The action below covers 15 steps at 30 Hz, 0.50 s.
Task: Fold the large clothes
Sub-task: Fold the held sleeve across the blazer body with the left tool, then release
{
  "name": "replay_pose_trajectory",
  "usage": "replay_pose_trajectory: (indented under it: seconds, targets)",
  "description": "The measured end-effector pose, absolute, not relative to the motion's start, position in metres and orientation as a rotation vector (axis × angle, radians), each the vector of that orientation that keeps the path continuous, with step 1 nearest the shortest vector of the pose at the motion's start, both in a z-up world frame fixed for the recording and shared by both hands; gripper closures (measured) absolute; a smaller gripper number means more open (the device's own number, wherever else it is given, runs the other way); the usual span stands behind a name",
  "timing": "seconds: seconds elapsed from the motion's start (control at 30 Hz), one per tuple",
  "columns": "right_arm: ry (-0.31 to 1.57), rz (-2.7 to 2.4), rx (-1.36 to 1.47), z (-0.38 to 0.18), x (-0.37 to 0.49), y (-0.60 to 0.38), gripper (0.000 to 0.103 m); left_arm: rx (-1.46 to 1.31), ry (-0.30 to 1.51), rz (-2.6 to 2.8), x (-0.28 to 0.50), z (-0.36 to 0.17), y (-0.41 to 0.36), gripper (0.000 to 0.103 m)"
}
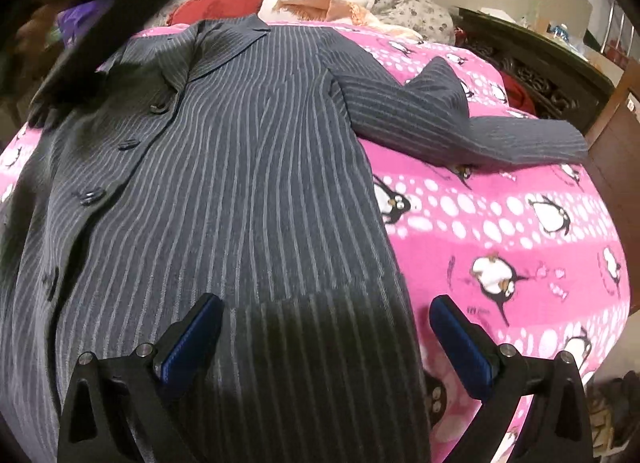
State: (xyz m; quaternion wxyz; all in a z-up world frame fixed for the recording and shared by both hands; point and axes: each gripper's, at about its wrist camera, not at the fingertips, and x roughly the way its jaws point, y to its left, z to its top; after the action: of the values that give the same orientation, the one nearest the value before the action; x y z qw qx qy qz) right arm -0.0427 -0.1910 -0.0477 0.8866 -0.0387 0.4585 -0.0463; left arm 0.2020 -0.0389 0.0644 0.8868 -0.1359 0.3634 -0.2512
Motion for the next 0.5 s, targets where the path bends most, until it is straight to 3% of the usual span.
replay_pose_trajectory:
  seconds: [0.13, 0.3, 0.4, 0.5]
  targets:
    - [0.977, -0.026, 0.076, -0.055, -0.039, -0.214, 0.000, -0.184, 0.899, -0.641, 0.208, 0.017, -0.125, 0.097]
    - [0.968, -0.014, 0.081, -0.055, -0.032, -0.218, 0.000, -0.162, 1.003, -0.677, 0.197, -0.023, -0.152, 0.096]
    - [0.967, -0.010, 0.088, -0.055, -0.027, -0.220, 0.000, -0.202, 1.041, -0.689, 0.191, -0.025, -0.140, 0.086]
    - [0.967, -0.012, 0.087, -0.055, -0.022, -0.221, 0.000, -0.249, 1.034, -0.716, 0.185, -0.019, -0.129, 0.065]
